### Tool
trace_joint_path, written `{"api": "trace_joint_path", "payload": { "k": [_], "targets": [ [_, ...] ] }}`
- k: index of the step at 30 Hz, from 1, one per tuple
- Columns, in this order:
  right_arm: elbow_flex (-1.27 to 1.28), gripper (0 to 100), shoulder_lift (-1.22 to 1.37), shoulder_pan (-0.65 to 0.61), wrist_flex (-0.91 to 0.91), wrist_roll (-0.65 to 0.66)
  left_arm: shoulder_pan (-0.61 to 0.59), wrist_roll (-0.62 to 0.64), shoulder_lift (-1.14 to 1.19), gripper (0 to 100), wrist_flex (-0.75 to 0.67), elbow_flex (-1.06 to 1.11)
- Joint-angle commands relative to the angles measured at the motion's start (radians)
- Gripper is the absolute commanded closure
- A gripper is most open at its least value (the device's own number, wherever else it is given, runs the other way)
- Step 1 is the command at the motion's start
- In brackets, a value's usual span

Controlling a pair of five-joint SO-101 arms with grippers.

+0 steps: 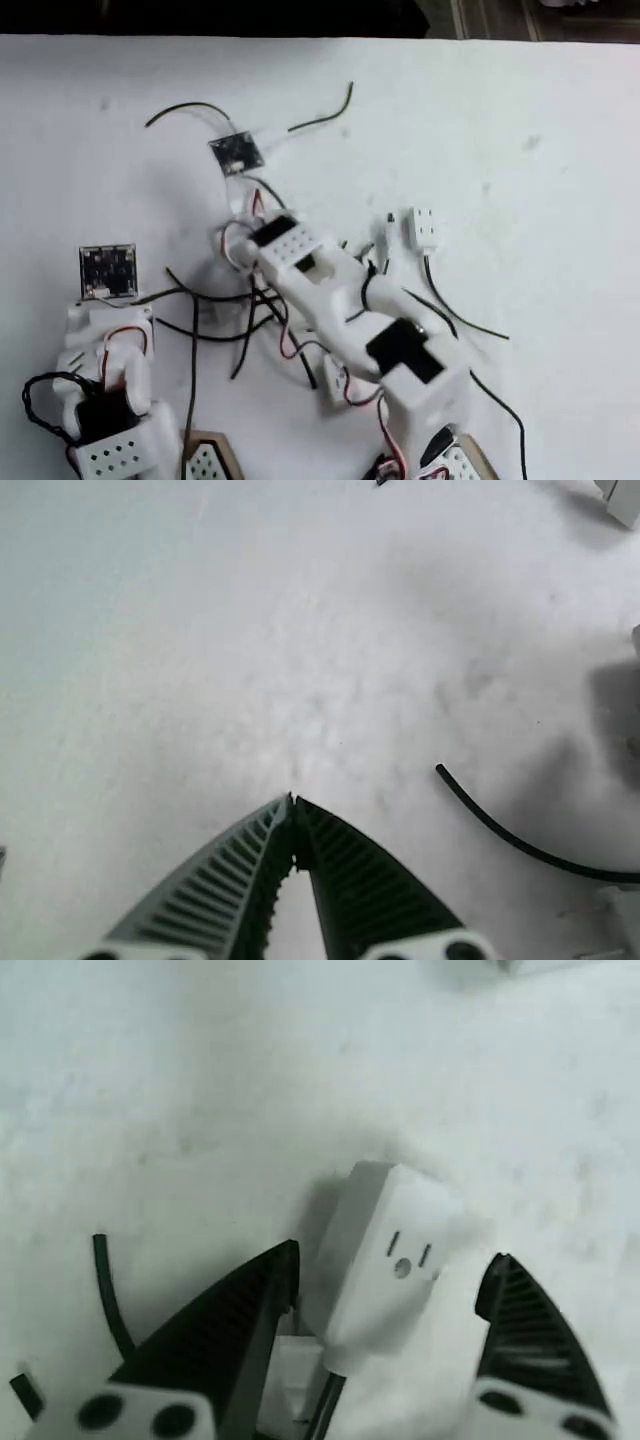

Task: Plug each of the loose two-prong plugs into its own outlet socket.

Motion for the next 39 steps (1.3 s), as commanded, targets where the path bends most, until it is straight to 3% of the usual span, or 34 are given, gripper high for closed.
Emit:
{"api": "trace_joint_path", "payload": {
  "k": [1, 5, 14, 22, 30, 39],
  "targets": [
    [-0.069, 82.3, -0.004, 0.071, 0.042, 0.006, -0.004, -0.006, -0.007, 97, -0.028, -0.009],
    [-0.071, 93.6, -0.005, 0.154, 0.058, 0.011, -0.004, -0.006, -0.007, 97, -0.028, -0.009],
    [-0.071, 87.5, -0.068, 0.196, 0.177, 0.012, -0.004, -0.006, -0.007, 97, -0.028, -0.009],
    [-0.071, 92.8, -0.130, 0.229, 0.225, 0.012, -0.004, -0.006, -0.007, 97, -0.028, -0.009],
    [-0.069, 98.1, -0.254, 0.120, 0.213, 0.012, -0.004, -0.006, -0.007, 97, -0.028, -0.009],
    [-0.051, 98.1, -0.154, 0.041, 0.059, 0.035, -0.004, -0.006, -0.007, 97, -0.028, -0.009]
  ]
}}
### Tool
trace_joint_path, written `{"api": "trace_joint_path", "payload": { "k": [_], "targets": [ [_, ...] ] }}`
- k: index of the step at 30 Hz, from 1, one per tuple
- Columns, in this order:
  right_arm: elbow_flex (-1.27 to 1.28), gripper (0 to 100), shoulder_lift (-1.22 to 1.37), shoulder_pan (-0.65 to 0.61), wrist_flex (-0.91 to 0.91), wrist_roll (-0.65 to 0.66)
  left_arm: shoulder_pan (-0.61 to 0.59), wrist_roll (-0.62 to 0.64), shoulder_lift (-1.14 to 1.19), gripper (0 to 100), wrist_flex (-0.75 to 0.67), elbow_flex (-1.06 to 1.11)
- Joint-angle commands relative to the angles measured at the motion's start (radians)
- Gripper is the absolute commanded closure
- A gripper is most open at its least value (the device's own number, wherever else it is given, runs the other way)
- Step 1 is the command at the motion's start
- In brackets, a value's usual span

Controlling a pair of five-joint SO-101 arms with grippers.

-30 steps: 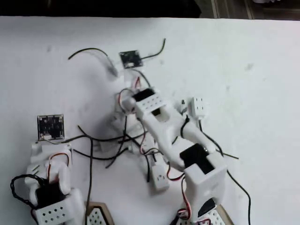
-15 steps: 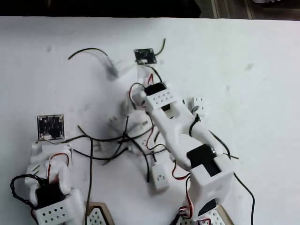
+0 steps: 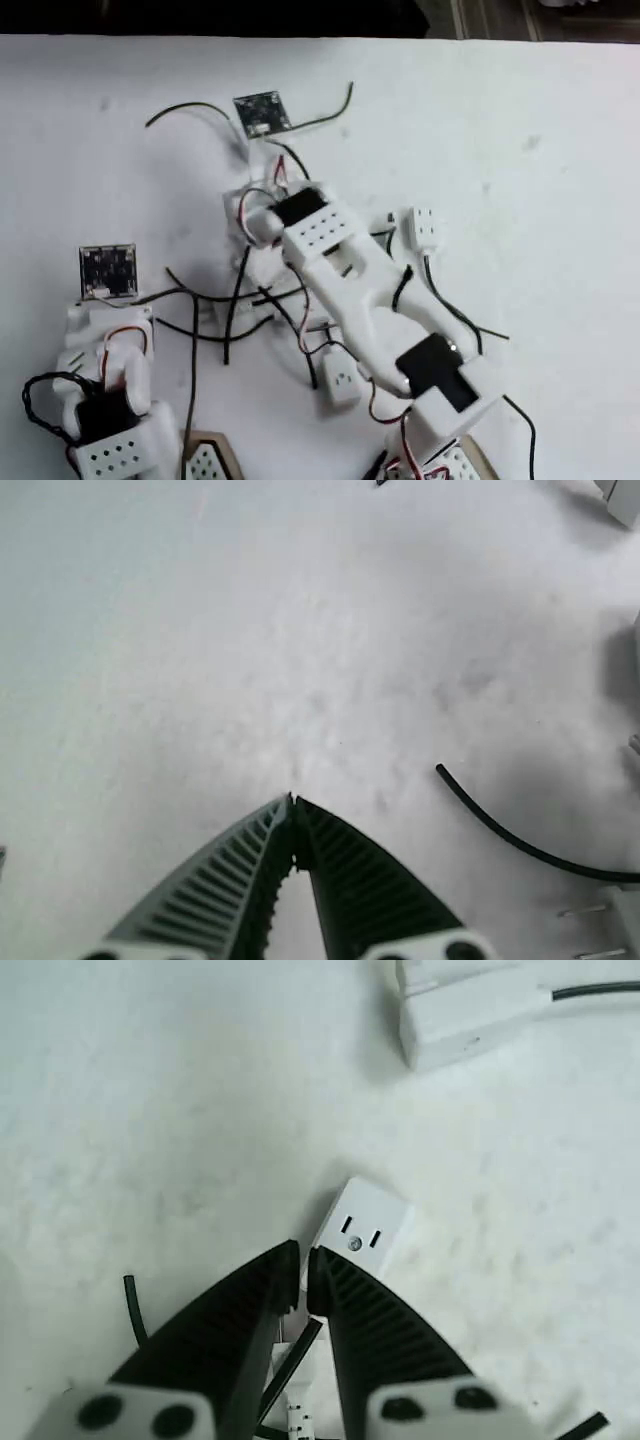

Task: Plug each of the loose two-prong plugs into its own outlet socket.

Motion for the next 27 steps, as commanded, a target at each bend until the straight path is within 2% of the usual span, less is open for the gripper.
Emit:
{"api": "trace_joint_path", "payload": {
  "k": [1, 6, 13, 18, 23, 27],
  "targets": [
    [-0.008, 98.1, 0.019, -0.016, -0.048, 0.063, -0.004, -0.006, -0.007, 97, -0.026, -0.009],
    [0.011, 98.1, -0.038, 0.028, 0.054, 0.198, -0.004, -0.006, -0.007, 97, -0.028, -0.011],
    [0.120, 98.1, -0.344, 0.147, 0.321, 0.227, 0.002, -0.006, -0.007, 89, -0.028, -0.080],
    [0.325, 98.1, -0.584, 0.271, 0.337, 0.227, 0.105, -0.103, -0.001, 95, 0.026, -0.189],
    [0.493, 98.1, -0.748, 0.398, 0.337, 0.227, 0.205, -0.110, -0.001, 93, 0.143, -0.334],
    [0.546, 98.1, -0.768, 0.463, 0.337, 0.227, 0.260, -0.110, 0.005, 94, 0.184, -0.385]
  ]
}}
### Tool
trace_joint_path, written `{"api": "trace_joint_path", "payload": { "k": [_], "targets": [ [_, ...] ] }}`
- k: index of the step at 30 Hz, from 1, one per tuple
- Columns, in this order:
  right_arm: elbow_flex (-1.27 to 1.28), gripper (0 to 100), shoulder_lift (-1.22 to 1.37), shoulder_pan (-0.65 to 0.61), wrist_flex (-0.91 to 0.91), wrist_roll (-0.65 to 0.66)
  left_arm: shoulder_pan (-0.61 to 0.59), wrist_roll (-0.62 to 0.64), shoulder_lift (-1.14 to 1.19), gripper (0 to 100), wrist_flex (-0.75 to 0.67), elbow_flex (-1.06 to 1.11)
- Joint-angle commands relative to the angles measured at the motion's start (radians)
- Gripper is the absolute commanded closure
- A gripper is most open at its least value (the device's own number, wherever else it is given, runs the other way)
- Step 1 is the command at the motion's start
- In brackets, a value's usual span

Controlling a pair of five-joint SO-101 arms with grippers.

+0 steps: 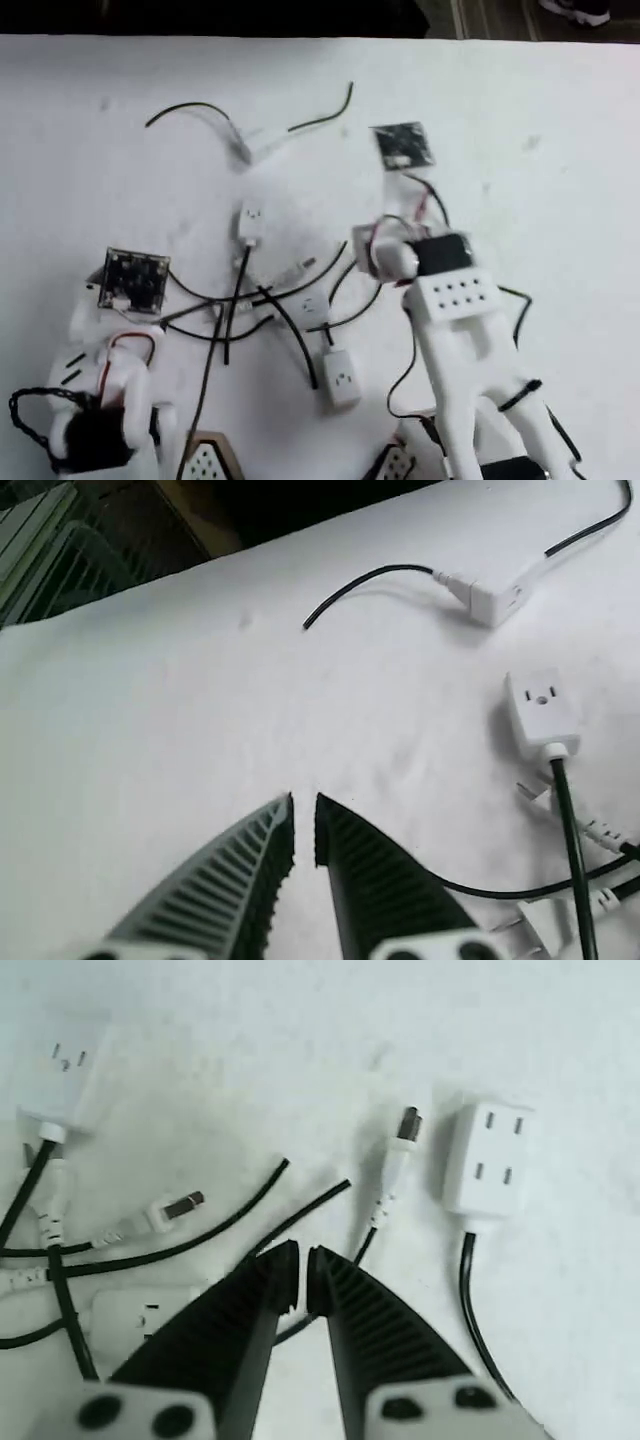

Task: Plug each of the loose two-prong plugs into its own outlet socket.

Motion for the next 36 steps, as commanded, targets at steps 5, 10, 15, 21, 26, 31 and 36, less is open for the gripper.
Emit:
{"api": "trace_joint_path", "payload": {
  "k": [5, 10, 15, 21, 26, 31, 36],
  "targets": [
    [0.031, 98.1, -0.044, 0.068, 0.010, 0.005, 0.090, -0.012, 0.200, 94, -0.003, -0.147],
    [0.031, 98.1, -0.042, 0.119, 0.010, 0.002, 0.133, -0.009, 0.562, 94, -0.023, -0.381],
    [0.094, 98.1, -0.042, 0.142, -0.044, 0.002, 0.176, -0.014, 0.932, 89, -0.025, -0.611],
    [0.206, 98.1, -0.044, 0.142, -0.203, 0.002, 0.226, -0.009, 1.345, 79, -0.025, -0.858],
    [0.212, 98.1, -0.044, 0.142, -0.208, 0.002, 0.274, -0.012, 1.676, 79, -0.025, -1.053],
    [0.215, 98.1, -0.044, 0.134, -0.208, 0.002, 0.303, -0.008, 1.957, 79, -0.020, -1.244],
    [0.215, 98.1, -0.044, 0.134, -0.205, 0.003, 0.329, -0.008, 2.130, 79, -0.017, -1.375]
  ]
}}
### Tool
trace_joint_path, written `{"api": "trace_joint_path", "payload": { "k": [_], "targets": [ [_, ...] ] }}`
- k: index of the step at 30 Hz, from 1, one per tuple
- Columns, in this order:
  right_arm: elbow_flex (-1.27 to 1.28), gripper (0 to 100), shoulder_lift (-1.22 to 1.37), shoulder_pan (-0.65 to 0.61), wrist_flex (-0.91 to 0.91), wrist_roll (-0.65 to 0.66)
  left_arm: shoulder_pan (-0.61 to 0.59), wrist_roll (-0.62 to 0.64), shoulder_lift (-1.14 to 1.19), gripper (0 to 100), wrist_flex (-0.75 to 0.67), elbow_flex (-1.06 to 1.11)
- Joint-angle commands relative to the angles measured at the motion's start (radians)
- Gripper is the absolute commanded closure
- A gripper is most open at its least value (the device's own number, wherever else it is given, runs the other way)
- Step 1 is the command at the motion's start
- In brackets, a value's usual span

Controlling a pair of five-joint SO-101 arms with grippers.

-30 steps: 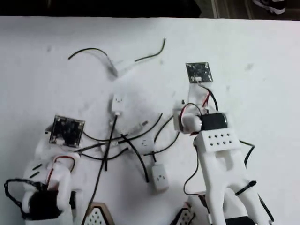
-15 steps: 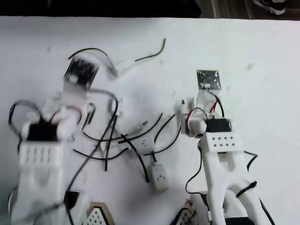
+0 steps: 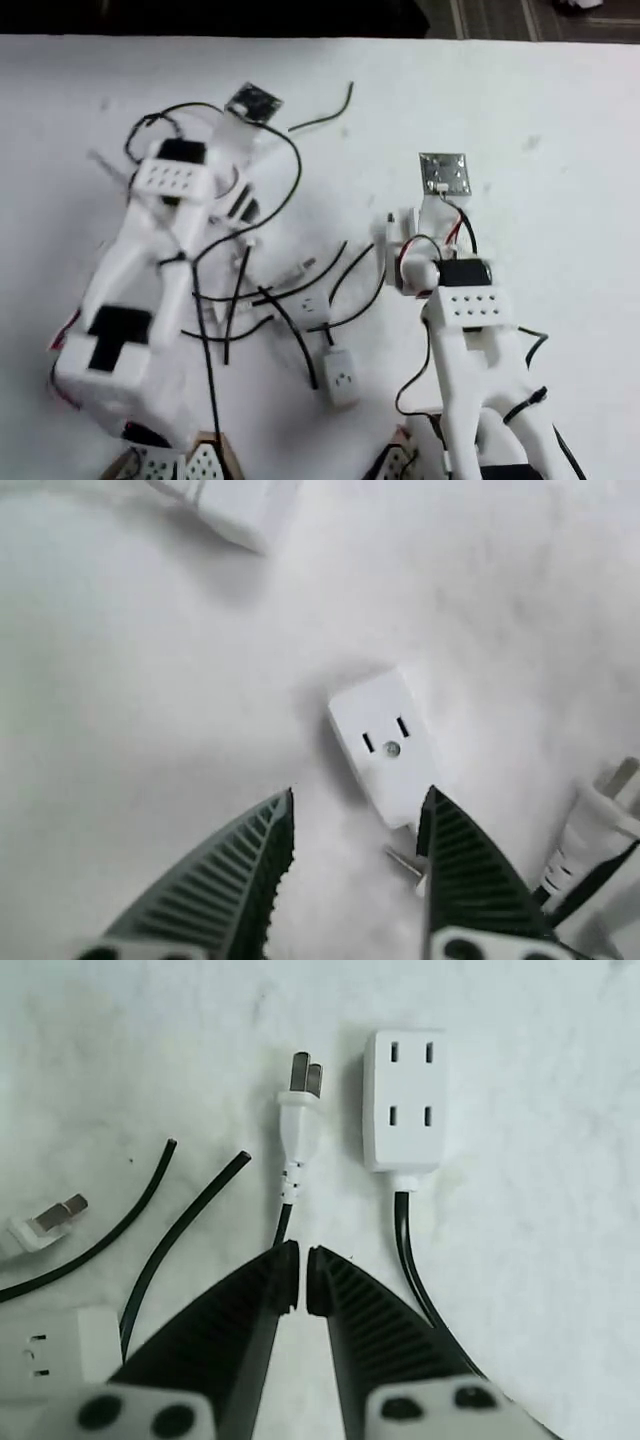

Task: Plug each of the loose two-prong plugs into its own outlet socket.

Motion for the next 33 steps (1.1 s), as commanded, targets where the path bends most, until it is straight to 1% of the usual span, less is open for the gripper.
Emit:
{"api": "trace_joint_path", "payload": {
  "k": [1, 11, 18, 21, 26, 30, 33],
  "targets": [
    [-0.006, 98.1, -0.033, 0.002, -0.012, 0.003, 0.031, -0.008, 0.113, 79, -0.011, -0.137],
    [-0.005, 98.1, -0.033, 0.002, -0.010, 0.005, 0.064, -0.014, 0.252, 79, -0.015, -0.176],
    [0.008, 98.1, -0.033, 0.002, -0.015, 0.005, 0.039, -0.015, 0.262, 79, -0.002, -0.176],
    [0.008, 98.1, -0.033, 0.002, -0.015, 0.005, 0.051, -0.015, 0.265, 79, 0.012, -0.176],
    [0.008, 98.1, -0.033, 0.002, -0.015, 0.005, 0.119, -0.020, 0.269, 85, 0.051, -0.170],
    [0.008, 98.1, -0.033, 0.004, -0.015, 0.005, 0.168, -0.084, 0.271, 86, 0.117, -0.166],
    [0.008, 98.1, -0.033, 0.004, -0.015, 0.005, 0.182, -0.092, 0.269, 90, 0.138, -0.166]
  ]
}}
